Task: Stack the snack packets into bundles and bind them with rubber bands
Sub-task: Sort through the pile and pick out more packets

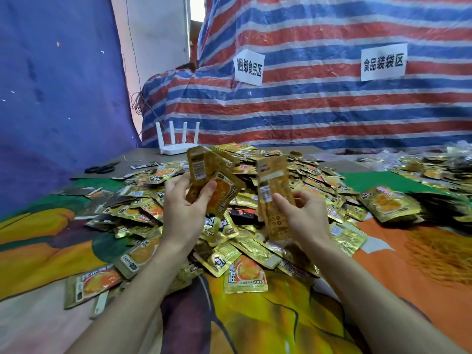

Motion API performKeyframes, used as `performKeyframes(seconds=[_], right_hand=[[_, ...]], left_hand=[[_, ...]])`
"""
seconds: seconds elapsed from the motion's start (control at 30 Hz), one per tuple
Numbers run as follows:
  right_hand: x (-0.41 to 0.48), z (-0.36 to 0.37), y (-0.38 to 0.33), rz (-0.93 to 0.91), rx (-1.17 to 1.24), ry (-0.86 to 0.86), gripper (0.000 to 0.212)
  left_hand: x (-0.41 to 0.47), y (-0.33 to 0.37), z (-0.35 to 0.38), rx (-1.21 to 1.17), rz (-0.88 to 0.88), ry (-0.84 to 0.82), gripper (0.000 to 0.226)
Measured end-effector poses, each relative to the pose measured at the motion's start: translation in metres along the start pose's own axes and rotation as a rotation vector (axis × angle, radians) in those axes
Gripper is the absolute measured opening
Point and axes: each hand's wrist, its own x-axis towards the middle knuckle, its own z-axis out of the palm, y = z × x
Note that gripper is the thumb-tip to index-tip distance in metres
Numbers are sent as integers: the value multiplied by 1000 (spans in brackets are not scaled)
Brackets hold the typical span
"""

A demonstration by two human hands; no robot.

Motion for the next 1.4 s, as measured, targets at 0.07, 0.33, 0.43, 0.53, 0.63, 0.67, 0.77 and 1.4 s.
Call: performKeyframes(seconds=[0.07, 0.33, 0.43, 0.53, 0.63, 0.67, 0.77, 1.4], right_hand=[[2, -2, -1, 6, 58, 60, 15], [-13, 15, -5, -139, 191, -119, 14], [-20, 24, -7, -241, 135, -204, 22], [-25, 29, -7, -239, 213, -246, 26], [-29, 32, -6, -194, 272, -274, 26], [-30, 34, -6, -203, 261, -272, 27], [-36, 42, -7, -247, 188, -292, 29], [-39, 37, -5, -180, 424, -363, 66]], left_hand=[[-2, 2, 2, -157, -88, -51, 13], [-9, 3, 16, -428, -432, -227, 7], [-17, 5, 20, -401, -366, -282, 10], [-23, 3, 26, -297, -241, -269, 21], [-27, 5, 29, -183, -118, -194, 23], [-28, 5, 31, -163, -98, -174, 24], [-29, 8, 36, -91, -99, -137, 30], [-37, 2, 35, -376, -243, -558, 45]])
